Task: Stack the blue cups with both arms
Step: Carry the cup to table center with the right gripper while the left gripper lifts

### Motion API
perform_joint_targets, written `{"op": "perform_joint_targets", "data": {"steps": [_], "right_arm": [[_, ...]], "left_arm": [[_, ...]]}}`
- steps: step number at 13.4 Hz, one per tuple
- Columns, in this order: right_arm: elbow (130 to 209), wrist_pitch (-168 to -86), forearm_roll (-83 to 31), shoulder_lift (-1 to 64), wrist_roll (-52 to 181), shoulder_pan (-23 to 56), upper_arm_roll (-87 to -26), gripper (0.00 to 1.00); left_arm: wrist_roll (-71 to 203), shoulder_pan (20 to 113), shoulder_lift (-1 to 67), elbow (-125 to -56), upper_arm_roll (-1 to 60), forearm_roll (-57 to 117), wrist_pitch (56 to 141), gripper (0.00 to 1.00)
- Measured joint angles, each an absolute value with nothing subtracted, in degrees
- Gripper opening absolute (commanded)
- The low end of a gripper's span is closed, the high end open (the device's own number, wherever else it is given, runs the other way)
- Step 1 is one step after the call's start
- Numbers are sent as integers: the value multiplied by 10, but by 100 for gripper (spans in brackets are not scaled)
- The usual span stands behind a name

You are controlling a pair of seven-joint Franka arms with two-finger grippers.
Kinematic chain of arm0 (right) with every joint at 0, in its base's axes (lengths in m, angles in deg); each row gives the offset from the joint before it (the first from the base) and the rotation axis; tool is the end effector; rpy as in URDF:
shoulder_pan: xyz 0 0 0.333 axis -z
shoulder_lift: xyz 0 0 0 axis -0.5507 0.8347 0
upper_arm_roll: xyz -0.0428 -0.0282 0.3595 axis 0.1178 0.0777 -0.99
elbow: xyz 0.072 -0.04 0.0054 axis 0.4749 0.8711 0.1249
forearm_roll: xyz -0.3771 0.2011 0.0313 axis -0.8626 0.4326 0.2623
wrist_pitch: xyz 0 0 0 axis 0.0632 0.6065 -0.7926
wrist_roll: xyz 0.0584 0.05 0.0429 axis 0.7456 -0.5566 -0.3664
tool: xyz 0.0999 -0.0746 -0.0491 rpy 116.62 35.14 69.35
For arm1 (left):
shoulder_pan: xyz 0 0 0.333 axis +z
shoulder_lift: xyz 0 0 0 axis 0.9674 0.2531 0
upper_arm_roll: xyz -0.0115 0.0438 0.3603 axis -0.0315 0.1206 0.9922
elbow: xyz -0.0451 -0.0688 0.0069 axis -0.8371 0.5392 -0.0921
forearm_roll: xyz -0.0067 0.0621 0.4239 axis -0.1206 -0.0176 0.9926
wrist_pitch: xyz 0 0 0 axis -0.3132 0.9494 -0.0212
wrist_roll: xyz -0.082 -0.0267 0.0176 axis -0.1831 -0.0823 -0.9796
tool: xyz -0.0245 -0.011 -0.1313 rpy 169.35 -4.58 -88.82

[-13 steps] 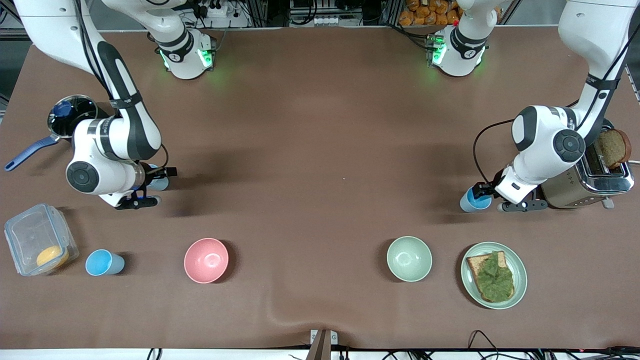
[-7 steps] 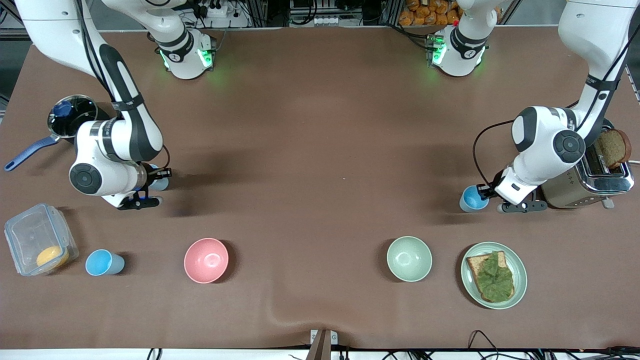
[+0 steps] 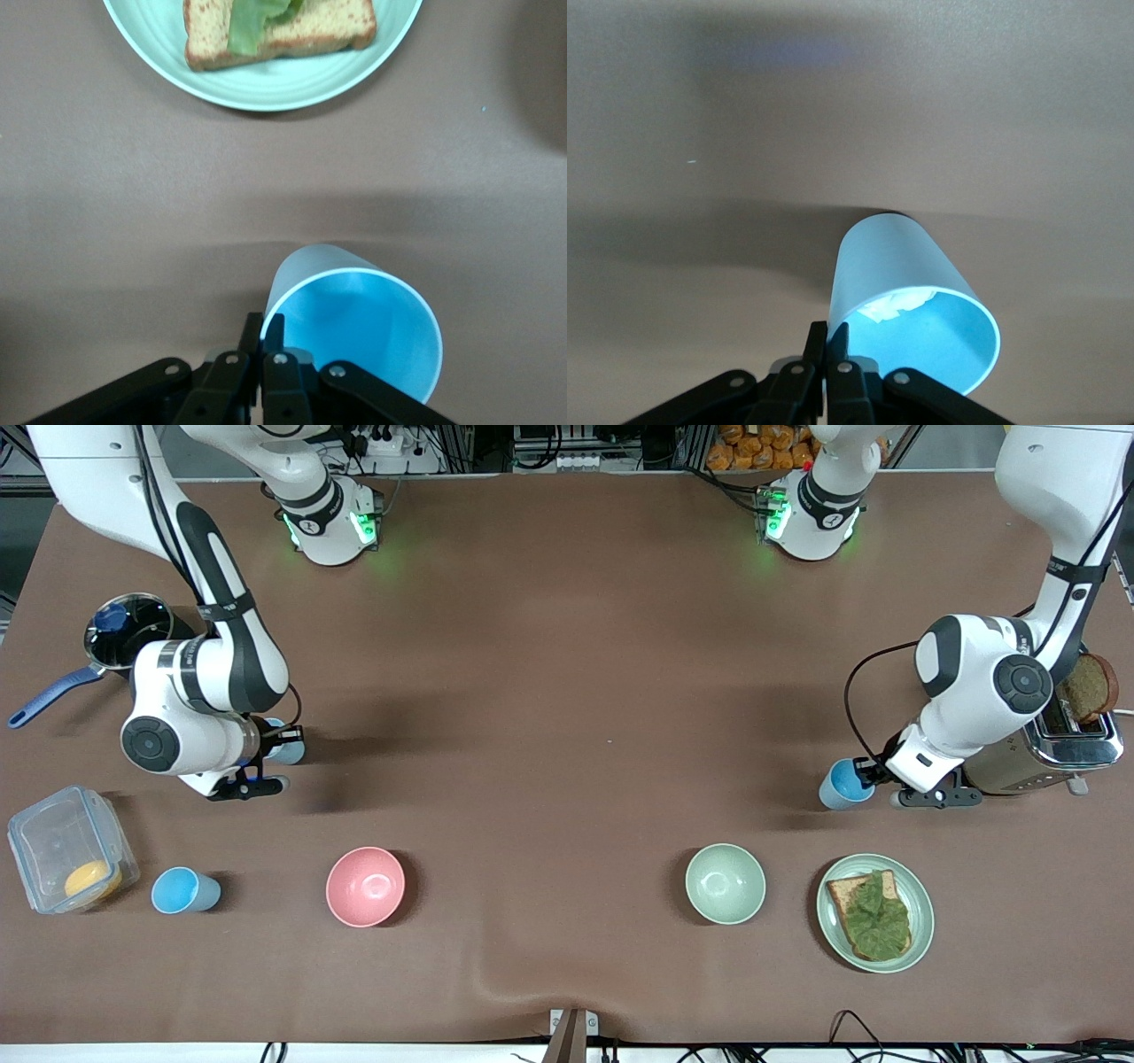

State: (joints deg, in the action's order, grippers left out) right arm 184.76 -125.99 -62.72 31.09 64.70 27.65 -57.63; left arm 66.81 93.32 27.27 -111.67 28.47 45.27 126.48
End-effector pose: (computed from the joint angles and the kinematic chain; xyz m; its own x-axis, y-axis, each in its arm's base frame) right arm 0.5960 0.0124 0.2280 0.9193 0.1017 -0.3802 0.1093 -0.9940 -0.0016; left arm 0.6280 -0.0100 0.2533 0.9963 0.0205 0.0837 0.0161 -0.9985 0.0528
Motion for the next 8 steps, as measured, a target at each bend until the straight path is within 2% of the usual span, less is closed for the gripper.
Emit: {"op": "perform_joint_targets", "data": {"steps": [4,8], "right_arm": [[1802,-1196,-617,311,667,252,-578,0],[1755,-1153,-537,311,769,175,-581,0]], "left_arm": [[668,933,264,-1101,280,453,1234,0],[668,932,236,-1076,269,453,1183,0]]}}
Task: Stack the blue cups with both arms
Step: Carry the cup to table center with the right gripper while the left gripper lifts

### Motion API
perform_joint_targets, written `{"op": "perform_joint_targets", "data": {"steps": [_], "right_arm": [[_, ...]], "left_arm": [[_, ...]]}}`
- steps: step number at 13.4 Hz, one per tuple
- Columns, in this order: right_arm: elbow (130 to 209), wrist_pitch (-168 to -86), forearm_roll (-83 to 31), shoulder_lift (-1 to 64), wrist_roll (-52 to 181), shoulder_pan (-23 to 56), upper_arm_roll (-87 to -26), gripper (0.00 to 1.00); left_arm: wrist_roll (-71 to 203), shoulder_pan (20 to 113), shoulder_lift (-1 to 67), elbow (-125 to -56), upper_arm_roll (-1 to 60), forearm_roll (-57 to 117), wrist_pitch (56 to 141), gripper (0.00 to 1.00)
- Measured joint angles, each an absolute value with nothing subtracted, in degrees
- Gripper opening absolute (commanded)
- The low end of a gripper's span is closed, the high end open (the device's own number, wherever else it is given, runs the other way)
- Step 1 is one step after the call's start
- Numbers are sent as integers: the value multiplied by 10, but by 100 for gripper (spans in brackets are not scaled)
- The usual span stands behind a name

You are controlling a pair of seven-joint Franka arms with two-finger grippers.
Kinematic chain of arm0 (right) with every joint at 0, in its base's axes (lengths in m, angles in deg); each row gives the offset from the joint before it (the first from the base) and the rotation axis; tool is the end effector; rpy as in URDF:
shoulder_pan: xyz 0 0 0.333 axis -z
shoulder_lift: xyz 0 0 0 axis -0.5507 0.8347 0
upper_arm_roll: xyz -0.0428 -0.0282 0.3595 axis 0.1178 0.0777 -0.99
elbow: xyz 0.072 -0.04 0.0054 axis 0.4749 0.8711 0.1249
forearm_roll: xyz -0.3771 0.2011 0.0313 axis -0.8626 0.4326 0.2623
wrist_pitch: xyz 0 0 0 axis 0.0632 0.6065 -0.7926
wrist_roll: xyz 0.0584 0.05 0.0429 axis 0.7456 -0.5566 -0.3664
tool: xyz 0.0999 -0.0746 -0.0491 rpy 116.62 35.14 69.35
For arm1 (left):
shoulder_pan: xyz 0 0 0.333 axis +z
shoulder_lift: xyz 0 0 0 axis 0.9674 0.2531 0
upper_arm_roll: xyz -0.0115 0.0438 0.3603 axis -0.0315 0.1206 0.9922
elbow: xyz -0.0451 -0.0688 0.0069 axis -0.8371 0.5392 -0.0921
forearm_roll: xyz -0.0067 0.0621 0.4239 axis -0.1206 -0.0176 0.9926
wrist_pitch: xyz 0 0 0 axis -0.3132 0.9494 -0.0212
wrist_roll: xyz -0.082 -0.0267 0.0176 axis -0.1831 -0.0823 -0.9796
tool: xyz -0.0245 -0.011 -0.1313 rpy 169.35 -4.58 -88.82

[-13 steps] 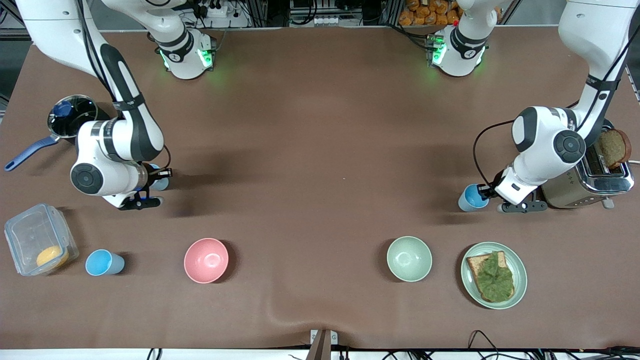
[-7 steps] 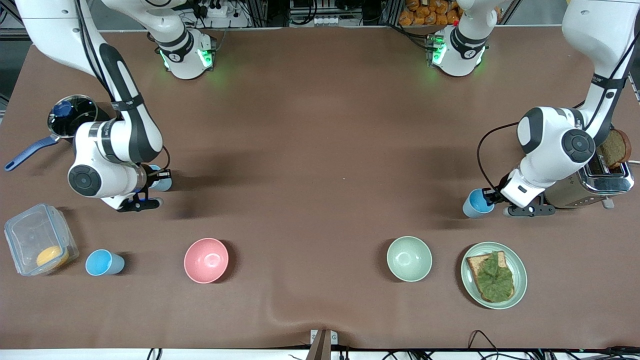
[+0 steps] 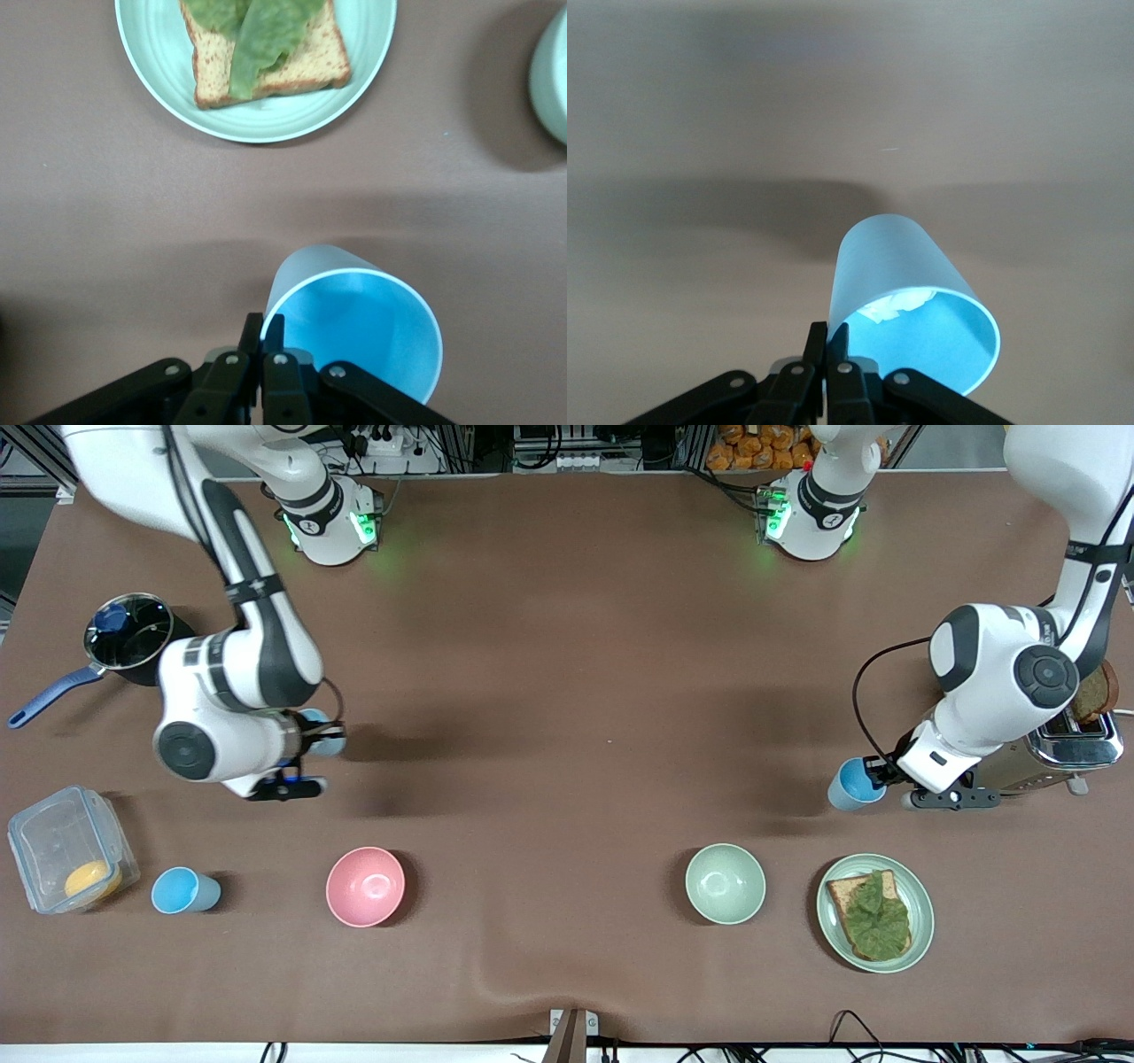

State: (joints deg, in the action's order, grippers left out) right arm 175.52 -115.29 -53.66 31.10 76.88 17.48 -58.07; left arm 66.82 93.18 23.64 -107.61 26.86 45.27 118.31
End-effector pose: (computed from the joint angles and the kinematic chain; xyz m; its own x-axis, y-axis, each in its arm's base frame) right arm 0.6113 0.1471 0.2867 0.9107 0.0205 -0.4126 0.0020 -0.9990 -0.0452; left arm 0.6394 -0.0237 0.3106 0.9971 -0.0077 0.0755 -0.0099 -0.9995 0.0292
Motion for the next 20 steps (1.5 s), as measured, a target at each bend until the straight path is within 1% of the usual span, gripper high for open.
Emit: {"op": "perform_joint_targets", "data": {"steps": [3,6,10,12,13,14,16,18,20], "right_arm": [[1728,-1157,-496,315,908,89,-583,0],[1673,-1175,-463,351,1039,7,-584,0],[1633,-1264,-451,426,1154,-69,-584,0],[1624,-1281,-450,449,1169,-83,-584,0],[1619,-1283,-450,454,1171,-86,-583,32],[1616,-1283,-450,454,1174,-87,-583,99],[1609,-1288,-450,455,1175,-87,-581,100],[1583,-1277,-449,455,1175,-86,-577,100],[1537,-1207,-449,454,1175,-78,-568,100]], "left_arm": [[668,931,220,-1020,253,453,1086,0],[647,930,217,-956,231,452,1007,0],[555,928,217,-931,186,452,968,0],[507,927,218,-927,163,451,961,0],[482,927,218,-926,151,451,961,0],[456,927,218,-925,137,451,961,0],[408,923,219,-924,112,451,960,0],[374,909,219,-921,103,450,960,0],[333,887,224,-908,102,450,960,0]]}}
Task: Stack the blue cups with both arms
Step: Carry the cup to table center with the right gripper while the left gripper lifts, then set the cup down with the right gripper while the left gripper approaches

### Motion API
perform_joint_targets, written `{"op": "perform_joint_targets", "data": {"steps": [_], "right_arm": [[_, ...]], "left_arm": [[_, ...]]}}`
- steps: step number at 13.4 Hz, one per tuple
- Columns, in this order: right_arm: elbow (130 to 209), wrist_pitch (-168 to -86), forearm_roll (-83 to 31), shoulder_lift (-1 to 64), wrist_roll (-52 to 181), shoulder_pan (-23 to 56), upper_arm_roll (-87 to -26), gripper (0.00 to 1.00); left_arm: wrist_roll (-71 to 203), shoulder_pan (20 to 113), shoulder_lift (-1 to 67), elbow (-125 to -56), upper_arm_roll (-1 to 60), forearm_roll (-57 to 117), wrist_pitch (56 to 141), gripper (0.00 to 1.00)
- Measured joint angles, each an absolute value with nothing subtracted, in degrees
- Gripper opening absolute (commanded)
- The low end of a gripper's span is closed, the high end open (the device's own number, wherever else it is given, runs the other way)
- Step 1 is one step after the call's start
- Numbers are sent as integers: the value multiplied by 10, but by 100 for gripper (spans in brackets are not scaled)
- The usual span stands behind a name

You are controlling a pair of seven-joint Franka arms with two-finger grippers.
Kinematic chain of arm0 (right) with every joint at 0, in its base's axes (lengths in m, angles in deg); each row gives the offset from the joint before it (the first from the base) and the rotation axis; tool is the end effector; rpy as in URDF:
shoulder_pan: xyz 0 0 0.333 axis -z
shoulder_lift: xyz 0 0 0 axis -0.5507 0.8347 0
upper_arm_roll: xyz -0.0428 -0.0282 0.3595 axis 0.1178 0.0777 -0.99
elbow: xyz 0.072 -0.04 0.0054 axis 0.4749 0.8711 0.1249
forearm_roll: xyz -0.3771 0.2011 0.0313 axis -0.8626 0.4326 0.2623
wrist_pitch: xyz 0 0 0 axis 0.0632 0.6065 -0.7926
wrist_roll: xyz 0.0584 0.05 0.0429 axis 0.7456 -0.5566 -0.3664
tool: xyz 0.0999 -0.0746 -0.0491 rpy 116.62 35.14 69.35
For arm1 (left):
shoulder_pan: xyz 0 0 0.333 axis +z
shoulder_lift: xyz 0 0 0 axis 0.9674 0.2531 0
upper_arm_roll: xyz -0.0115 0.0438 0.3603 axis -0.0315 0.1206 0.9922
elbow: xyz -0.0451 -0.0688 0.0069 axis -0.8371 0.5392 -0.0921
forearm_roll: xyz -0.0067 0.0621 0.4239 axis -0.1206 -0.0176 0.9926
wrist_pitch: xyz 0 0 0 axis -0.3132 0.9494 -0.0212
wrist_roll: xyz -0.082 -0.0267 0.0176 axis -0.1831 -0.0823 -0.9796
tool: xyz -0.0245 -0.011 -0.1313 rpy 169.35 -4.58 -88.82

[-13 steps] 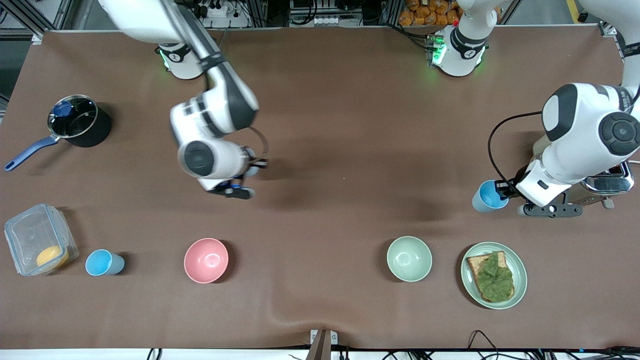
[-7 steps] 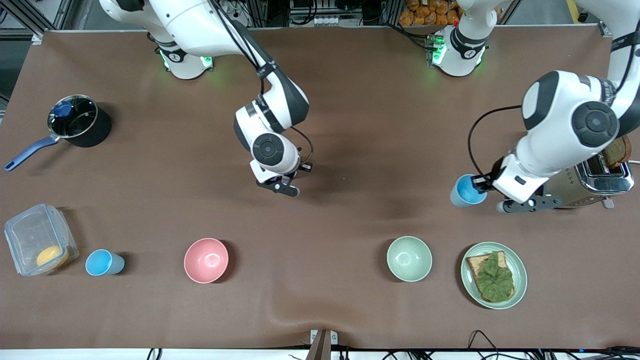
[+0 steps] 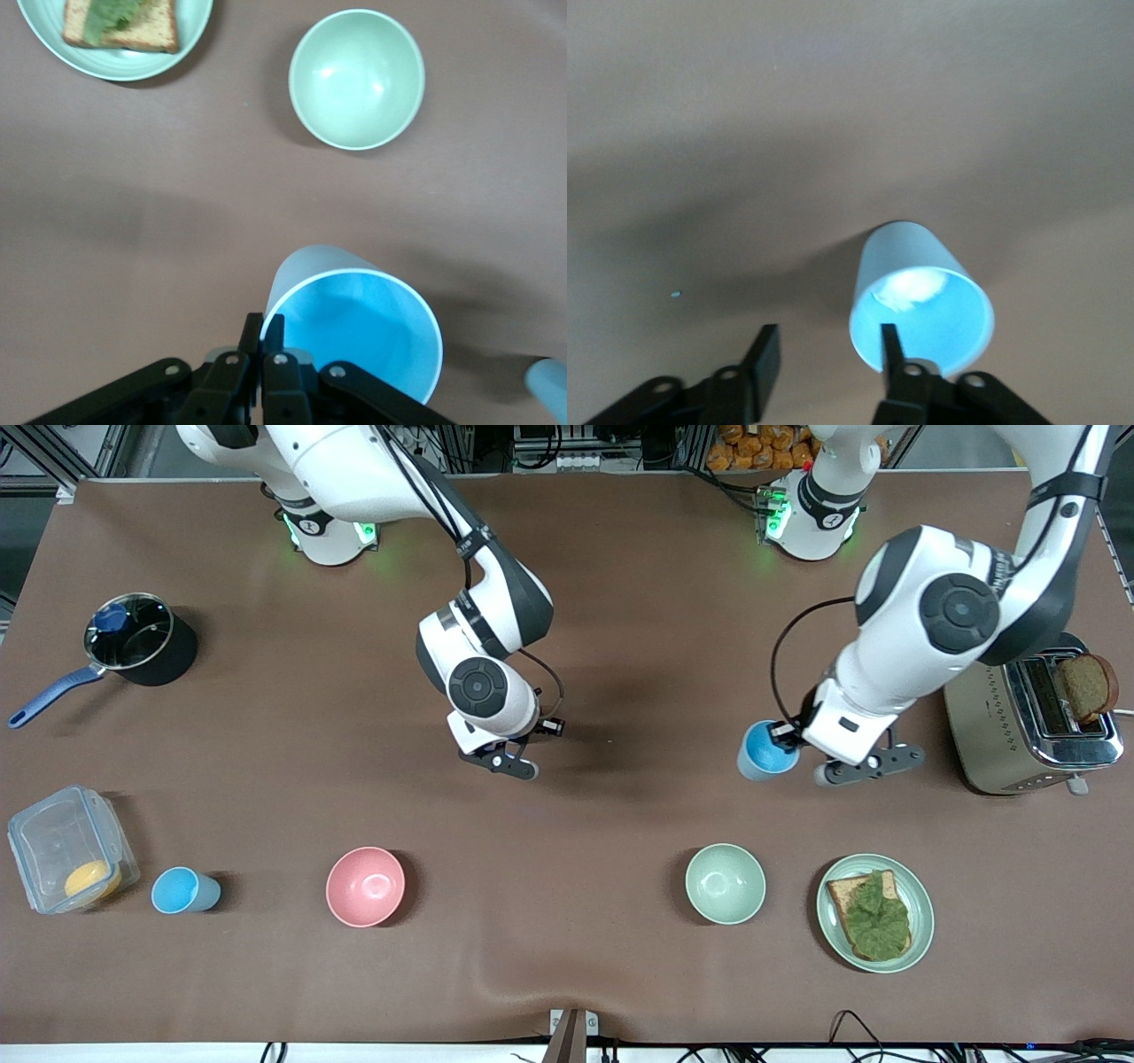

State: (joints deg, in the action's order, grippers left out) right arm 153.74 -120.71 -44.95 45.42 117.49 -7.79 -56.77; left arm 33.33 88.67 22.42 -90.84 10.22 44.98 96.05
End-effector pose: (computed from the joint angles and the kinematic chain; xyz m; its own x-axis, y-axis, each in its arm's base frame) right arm 0.5873 0.4739 0.2876 0.9084 -0.3063 -0.2846 -0.3183 -0.9480 0.0043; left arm 0.6275 -0.2374 0.4524 0.9704 0.2411 -0.0116 0.2413 -0.9675 0.0755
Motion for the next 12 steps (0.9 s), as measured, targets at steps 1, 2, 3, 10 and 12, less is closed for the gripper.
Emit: {"op": "perform_joint_targets", "data": {"steps": [1,2,3,10,12], "right_arm": [[1515,-1168,-449,452,1175,-65,-563,100],[1499,-1140,-450,448,1167,-46,-561,100],[1489,-1122,-450,441,1143,-23,-560,100],[1481,-1011,-529,393,913,126,-551,100],[1481,-1001,-538,384,862,157,-549,100]], "left_arm": [[309,874,229,-900,102,450,960,0],[283,861,235,-892,102,450,960,0],[252,846,243,-886,102,450,960,0],[14,685,350,-783,105,476,963,0],[-50,637,379,-757,114,494,975,0]]}}
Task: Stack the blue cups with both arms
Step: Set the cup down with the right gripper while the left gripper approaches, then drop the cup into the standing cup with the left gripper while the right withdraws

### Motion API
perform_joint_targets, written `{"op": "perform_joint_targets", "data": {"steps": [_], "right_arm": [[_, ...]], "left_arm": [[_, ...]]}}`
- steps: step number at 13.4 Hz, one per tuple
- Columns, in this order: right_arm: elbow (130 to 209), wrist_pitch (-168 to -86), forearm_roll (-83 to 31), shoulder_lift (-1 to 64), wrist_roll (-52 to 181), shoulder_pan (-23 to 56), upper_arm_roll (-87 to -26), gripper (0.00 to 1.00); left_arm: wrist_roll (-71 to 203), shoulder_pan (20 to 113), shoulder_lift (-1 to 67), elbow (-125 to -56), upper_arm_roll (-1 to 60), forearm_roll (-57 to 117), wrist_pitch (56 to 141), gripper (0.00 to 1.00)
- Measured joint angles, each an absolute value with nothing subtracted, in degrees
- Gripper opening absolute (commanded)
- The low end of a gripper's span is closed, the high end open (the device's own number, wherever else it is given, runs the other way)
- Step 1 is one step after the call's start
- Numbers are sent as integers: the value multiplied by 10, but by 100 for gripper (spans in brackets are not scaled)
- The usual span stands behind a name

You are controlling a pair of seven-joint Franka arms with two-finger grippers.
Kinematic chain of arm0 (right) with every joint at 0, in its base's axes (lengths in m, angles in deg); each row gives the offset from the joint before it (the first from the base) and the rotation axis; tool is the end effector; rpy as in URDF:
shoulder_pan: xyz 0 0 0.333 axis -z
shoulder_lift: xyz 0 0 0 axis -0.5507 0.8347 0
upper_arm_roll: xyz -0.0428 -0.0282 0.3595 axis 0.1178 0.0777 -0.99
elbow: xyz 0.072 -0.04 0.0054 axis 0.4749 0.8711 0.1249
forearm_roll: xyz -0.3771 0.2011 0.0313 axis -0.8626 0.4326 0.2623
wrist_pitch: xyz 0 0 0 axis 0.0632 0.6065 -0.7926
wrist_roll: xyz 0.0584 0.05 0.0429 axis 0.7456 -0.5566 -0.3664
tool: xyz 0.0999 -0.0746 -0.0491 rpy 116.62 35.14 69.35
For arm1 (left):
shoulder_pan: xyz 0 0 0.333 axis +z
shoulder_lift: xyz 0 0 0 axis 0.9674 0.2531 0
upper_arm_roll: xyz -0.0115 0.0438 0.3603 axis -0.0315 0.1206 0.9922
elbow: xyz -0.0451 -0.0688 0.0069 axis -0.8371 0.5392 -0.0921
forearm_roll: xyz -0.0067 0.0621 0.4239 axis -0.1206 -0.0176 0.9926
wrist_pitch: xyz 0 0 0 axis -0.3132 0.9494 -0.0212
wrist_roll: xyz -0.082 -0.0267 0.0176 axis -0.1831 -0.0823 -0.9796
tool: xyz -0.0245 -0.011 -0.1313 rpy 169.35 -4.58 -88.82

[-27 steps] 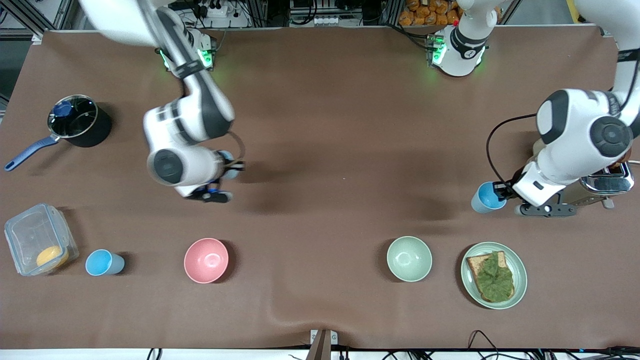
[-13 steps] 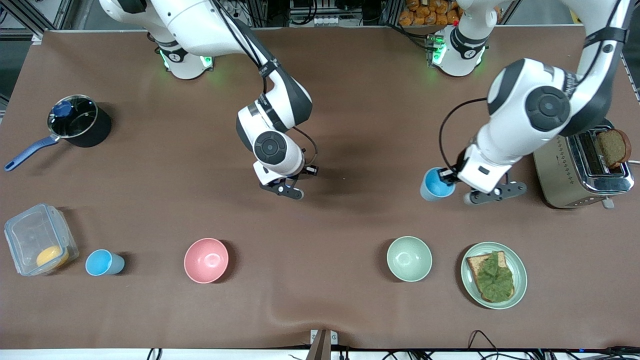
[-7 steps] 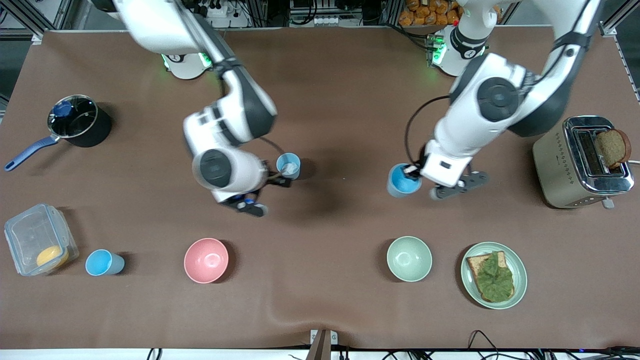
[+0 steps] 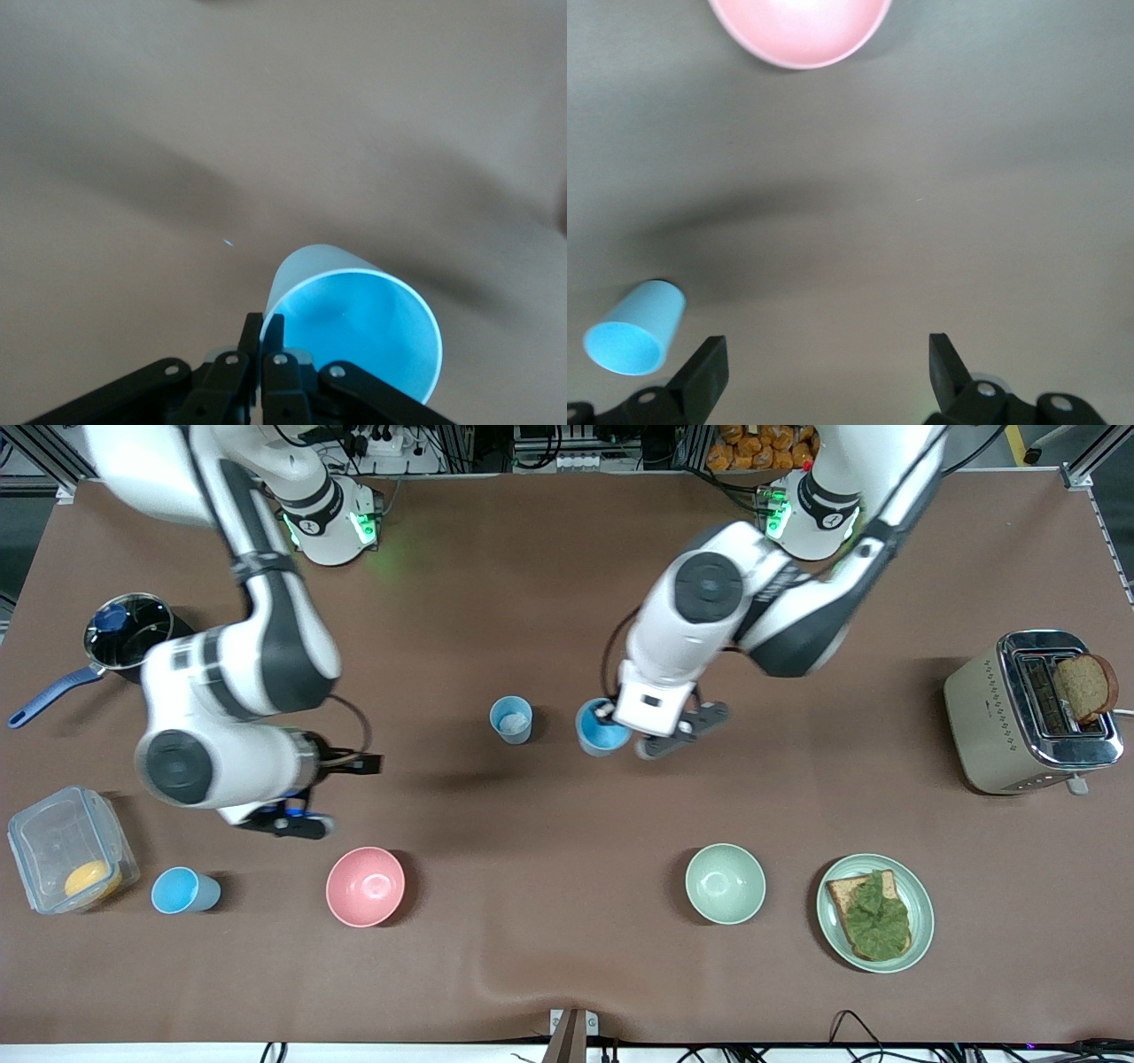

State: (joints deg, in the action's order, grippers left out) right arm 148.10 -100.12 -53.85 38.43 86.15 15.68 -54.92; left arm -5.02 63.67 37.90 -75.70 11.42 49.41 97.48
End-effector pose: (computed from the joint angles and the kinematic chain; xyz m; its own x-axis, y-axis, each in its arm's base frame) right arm 0.7012 0.1674 0.4041 0.9372 -0.1136 -0.3298 -0.1165 -0.9931 0.0112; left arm 0.5730 -0.4918 0.4197 0.8600 0.4978 -0.1126 0.5094 -0.8507 0.1299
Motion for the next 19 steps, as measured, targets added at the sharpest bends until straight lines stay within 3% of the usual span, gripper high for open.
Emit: {"op": "perform_joint_targets", "data": {"steps": [3,7,10,12,17,18,19], "right_arm": [[1487,-1000,-570,357,838,177,-546,100],[1558,-1043,-591,254,782,235,-545,100],[1624,-1077,-591,157,768,282,-546,100],[1647,-1054,-591,109,767,301,-546,100],[1652,-1032,-592,82,767,303,-550,100],[1652,-1032,-595,82,767,303,-551,100],[1652,-1032,-601,82,767,303,-552,100]], "left_arm": [[-126,539,413,-726,176,498,1023,0],[-187,412,443,-709,268,498,1067,0],[-212,381,455,-708,278,498,1072,0],[-232,364,461,-708,281,510,1072,0],[-243,358,480,-712,287,523,1072,0],[-243,358,484,-713,288,523,1072,64],[-243,358,487,-714,288,523,1072,100]]}}
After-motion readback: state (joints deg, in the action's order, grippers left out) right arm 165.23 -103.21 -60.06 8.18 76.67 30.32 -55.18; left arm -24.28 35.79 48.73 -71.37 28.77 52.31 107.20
